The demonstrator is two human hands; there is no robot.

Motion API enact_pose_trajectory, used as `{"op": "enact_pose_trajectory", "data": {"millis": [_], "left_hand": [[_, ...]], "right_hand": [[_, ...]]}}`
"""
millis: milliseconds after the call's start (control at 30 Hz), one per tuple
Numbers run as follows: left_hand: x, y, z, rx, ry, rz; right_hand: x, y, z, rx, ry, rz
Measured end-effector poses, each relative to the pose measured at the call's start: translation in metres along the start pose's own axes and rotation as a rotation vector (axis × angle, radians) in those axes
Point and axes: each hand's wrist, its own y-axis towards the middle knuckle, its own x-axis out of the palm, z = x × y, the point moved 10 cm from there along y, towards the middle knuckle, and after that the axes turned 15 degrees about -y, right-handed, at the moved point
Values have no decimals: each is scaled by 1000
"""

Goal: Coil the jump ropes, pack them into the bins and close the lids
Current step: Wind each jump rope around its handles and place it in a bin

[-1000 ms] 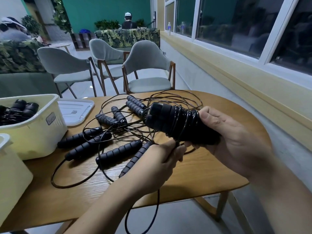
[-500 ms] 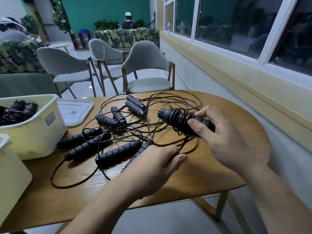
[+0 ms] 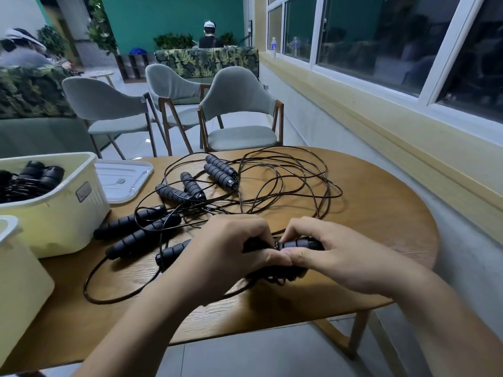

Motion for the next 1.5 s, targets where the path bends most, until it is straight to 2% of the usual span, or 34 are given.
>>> {"op": "enact_pose_trajectory", "data": {"millis": [267, 433, 600, 700, 833, 867, 1000, 1100, 1200, 1367, 1500], "left_hand": [[-2, 0, -19, -144, -452, -88], [-5, -2, -23, -180, -671, -63], [5, -2, -31, -223, -770, -99], [5, 0, -24, -207, -829, -30], [1, -5, -54, -274, -490, 81], [2, -7, -62, -311, -490, 112], [8, -5, -62, -347, -812, 315], [14, -5, -63, -360, -975, 378], [11, -9, -67, -403, -1026, 456], [7, -12, -68, -447, -980, 514], [9, -9, -63, -402, -1040, 459]], "right_hand": [[10, -11, -15, -115, 347, -198], [0, -16, -22, -189, 507, -174], [-7, -17, -24, -239, 730, -144], [-14, -14, -25, -270, 919, -61], [-18, -6, -24, -260, 1105, 51], [-18, -4, -24, -245, 1151, 78], [-17, 4, -22, -201, 1307, 202], [-14, 9, -19, -175, 1316, 263], [-11, 11, -18, -149, 1338, 288], [-11, 14, -13, -99, 1335, 405], [-14, 12, -6, -58, 1254, 522]]}}
